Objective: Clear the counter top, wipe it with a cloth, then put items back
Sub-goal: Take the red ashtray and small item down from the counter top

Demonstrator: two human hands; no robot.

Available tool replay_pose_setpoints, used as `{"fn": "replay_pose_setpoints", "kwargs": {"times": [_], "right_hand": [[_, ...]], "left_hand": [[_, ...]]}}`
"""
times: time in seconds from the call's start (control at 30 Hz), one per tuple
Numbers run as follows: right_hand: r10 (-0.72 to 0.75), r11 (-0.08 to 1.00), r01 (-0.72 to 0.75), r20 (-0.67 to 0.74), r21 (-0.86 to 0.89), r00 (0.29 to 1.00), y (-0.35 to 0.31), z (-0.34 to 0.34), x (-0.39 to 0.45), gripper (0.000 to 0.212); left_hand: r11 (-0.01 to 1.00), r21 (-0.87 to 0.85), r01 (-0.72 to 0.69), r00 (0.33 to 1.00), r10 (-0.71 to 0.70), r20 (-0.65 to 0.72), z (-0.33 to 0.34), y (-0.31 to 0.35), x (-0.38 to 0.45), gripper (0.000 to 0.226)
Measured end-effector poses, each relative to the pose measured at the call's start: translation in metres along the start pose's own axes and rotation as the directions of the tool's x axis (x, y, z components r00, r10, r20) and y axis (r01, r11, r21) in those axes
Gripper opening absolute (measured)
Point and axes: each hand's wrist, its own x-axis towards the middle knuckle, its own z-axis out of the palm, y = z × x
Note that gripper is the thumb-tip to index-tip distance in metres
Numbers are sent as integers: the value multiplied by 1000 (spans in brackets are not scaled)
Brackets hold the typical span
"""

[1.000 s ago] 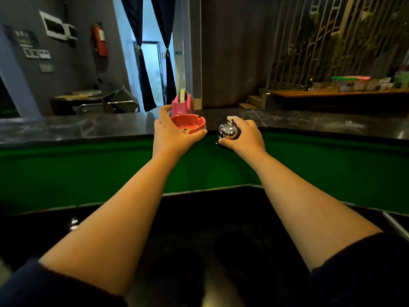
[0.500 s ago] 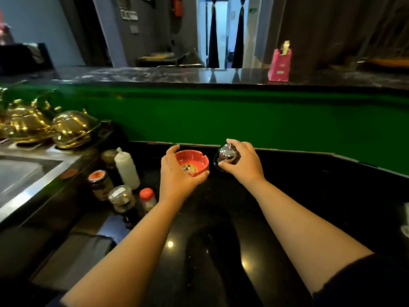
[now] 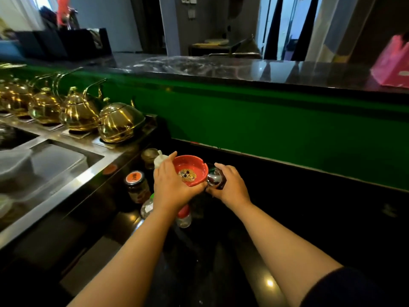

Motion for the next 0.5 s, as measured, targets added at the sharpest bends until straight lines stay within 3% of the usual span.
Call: {"fn": "replay_pose_setpoints", "kwargs": {"times": [0.33, 0.5], "right_hand": [[58, 997, -68, 218, 39, 974, 13, 86, 39, 84], [91, 994, -103, 232, 40, 968, 16, 106, 33, 82]], "left_hand": [[997, -3, 78, 996, -78, -52, -17, -47, 23, 107], [995, -7, 99, 994, -99, -55, -21, -62, 22, 107]]}}
